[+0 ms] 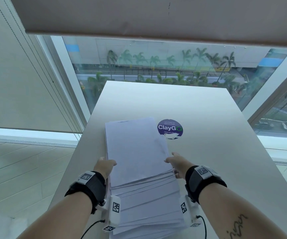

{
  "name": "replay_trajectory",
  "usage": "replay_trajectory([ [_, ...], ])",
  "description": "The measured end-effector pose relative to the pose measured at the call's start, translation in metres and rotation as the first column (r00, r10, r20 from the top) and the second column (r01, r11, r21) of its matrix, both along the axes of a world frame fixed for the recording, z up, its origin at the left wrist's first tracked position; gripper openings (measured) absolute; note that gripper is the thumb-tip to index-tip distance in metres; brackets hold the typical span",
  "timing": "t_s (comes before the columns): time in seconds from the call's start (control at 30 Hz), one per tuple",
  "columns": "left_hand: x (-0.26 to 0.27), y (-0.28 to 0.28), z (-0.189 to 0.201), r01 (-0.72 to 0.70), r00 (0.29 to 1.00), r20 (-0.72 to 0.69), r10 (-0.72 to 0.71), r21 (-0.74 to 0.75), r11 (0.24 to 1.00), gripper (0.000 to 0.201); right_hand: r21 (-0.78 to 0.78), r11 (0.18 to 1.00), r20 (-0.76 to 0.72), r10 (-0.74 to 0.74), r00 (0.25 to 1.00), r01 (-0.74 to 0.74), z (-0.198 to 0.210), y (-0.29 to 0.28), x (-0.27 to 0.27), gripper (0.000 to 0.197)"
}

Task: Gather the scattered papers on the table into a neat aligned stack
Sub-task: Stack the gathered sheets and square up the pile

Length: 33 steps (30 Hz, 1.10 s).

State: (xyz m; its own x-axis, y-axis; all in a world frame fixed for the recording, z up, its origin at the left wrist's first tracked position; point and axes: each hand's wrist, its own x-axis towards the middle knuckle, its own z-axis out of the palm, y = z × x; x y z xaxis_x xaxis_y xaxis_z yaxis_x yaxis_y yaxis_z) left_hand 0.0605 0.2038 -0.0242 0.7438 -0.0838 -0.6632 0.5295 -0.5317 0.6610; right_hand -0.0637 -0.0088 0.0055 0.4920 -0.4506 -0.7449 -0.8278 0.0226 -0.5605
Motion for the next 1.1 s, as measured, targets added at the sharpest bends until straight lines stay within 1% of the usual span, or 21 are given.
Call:
replay_trajectory([
  [0.1,-0.004,-0.004,0.006,0.076,0.995,-0.060,-0.078,-0.037,0.996,0.081,-0.078,0.993,0.037,0.090,0.995,-0.087,-0.005,0.003,0.004,0.053],
  [0.17,-0.006,-0.006,0.003,0.075,0.995,-0.067,-0.080,-0.069,0.995,0.086,-0.110,0.984,0.059,0.144,0.988,-0.137,-0.008,0.006,0.004,0.051],
  [0.23,-0.006,-0.004,-0.001,0.080,0.994,-0.065,-0.087,-0.100,0.992,0.090,-0.077,0.983,0.047,0.172,0.984,-0.168,-0.009,0.005,0.003,0.046],
  [0.3,-0.003,0.000,-0.003,0.073,0.996,-0.049,-0.079,-0.120,0.990,0.092,0.030,0.988,0.024,0.154,0.988,-0.155,-0.008,-0.001,0.002,0.036],
  [0.33,-0.001,0.002,-0.004,0.068,0.997,-0.035,-0.073,-0.128,0.989,0.090,0.066,0.988,0.019,0.141,0.990,-0.142,-0.008,-0.004,0.003,0.032],
  [0.4,0.005,0.003,-0.005,0.057,0.998,-0.001,-0.057,-0.105,0.993,0.081,0.119,0.986,0.009,0.118,0.993,-0.119,-0.009,-0.012,0.008,0.032],
  [0.53,0.019,0.004,-0.002,-0.013,1.000,0.017,0.014,-0.061,0.998,0.072,0.160,0.986,0.014,0.042,0.999,-0.044,-0.005,-0.021,0.020,0.020],
  [0.57,0.021,0.004,-0.002,-0.027,1.000,-0.003,0.027,-0.060,0.998,0.068,0.162,0.986,0.015,0.032,0.999,-0.034,-0.006,-0.022,0.023,0.019],
  [0.63,0.028,0.004,-0.002,-0.046,0.998,-0.055,0.041,-0.095,0.994,0.055,0.143,0.990,0.015,0.011,1.000,-0.013,-0.007,-0.025,0.030,0.018],
  [0.7,0.033,0.002,0.000,0.006,0.997,-0.080,-0.013,-0.090,0.996,0.040,0.120,0.993,-0.001,-0.022,1.000,0.022,-0.011,-0.028,0.038,0.018],
  [0.73,0.035,0.000,0.000,0.018,0.995,-0.092,-0.026,-0.091,0.996,0.038,0.117,0.992,-0.007,-0.048,0.999,0.049,-0.013,-0.029,0.043,0.018],
  [0.8,0.038,-0.003,0.004,0.026,0.992,-0.122,-0.038,-0.098,0.995,0.042,0.092,0.991,0.015,-0.103,0.995,0.101,-0.014,-0.027,0.054,0.023],
  [0.83,0.039,-0.006,0.007,0.010,0.991,-0.131,-0.023,-0.100,0.995,0.049,0.075,0.990,0.036,-0.119,0.992,0.116,-0.016,-0.027,0.061,0.029],
  [0.9,0.044,-0.011,0.006,-0.026,0.992,-0.126,0.013,-0.106,0.994,0.072,0.003,0.994,0.057,-0.107,0.993,0.107,-0.024,-0.028,0.073,0.043],
  [0.93,0.045,-0.013,0.007,-0.041,0.993,-0.117,0.027,-0.121,0.992,0.082,-0.024,0.996,0.064,-0.090,0.994,0.091,-0.024,-0.027,0.077,0.046],
  [0.97,0.044,-0.016,0.009,-0.041,0.993,-0.112,0.028,-0.119,0.992,0.086,-0.032,0.996,0.070,-0.083,0.994,0.085,-0.024,-0.024,0.080,0.048],
  [1.07,0.041,-0.023,0.013,-0.042,0.995,-0.090,0.032,-0.110,0.993,0.078,-0.046,0.999,0.049,-0.023,0.999,0.026,-0.029,-0.017,0.083,0.060],
  [1.1,0.041,-0.024,0.014,-0.036,0.995,-0.097,0.024,-0.121,0.992,0.081,-0.038,0.999,0.042,0.001,0.999,0.001,-0.033,-0.017,0.083,0.063],
])
